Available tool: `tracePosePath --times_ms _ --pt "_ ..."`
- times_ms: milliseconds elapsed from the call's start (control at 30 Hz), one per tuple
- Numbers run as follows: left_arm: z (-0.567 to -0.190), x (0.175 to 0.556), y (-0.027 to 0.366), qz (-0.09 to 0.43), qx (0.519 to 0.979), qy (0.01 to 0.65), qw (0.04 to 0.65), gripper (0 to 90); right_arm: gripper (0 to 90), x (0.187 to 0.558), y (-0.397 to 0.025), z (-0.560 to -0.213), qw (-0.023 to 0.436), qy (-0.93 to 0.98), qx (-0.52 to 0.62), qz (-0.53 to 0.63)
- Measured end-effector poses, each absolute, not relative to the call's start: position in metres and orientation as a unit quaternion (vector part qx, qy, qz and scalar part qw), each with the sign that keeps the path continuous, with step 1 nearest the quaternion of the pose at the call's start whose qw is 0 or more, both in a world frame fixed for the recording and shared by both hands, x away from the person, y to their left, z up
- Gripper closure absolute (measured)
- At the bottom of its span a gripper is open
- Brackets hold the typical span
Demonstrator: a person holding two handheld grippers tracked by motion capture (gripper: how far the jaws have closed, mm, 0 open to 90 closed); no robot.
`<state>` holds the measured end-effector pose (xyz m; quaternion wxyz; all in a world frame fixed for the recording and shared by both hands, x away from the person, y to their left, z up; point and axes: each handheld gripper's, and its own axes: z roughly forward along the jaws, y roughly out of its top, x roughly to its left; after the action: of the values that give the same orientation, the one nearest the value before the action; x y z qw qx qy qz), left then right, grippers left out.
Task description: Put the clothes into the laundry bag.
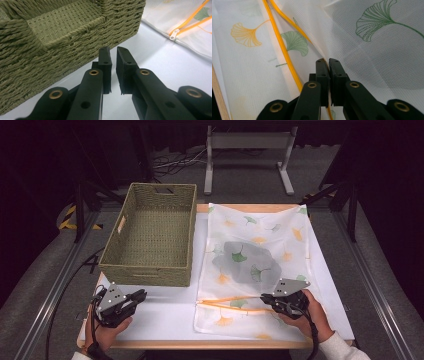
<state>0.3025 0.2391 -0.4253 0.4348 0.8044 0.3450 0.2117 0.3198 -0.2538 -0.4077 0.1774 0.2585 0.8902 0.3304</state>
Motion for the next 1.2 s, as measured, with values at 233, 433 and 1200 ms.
tracePosePath --times_ms 233,433,1200 --pt "-0.434 0.304 0.242 0.205 0.805 0.355 0.428 81.0 87.4 0.32 -0.256 -0.413 0.171 0.894 0.265 0.32" --pt "-0.436 0.306 0.242 0.209 0.809 0.357 0.419 78.4 87.1 0.32 -0.257 -0.417 0.17 0.898 0.26 0.312" --pt "-0.439 0.308 0.243 0.202 0.805 0.363 0.424 70.4 71.9 0.316 -0.263 -0.42 0.167 0.892 0.277 0.316"
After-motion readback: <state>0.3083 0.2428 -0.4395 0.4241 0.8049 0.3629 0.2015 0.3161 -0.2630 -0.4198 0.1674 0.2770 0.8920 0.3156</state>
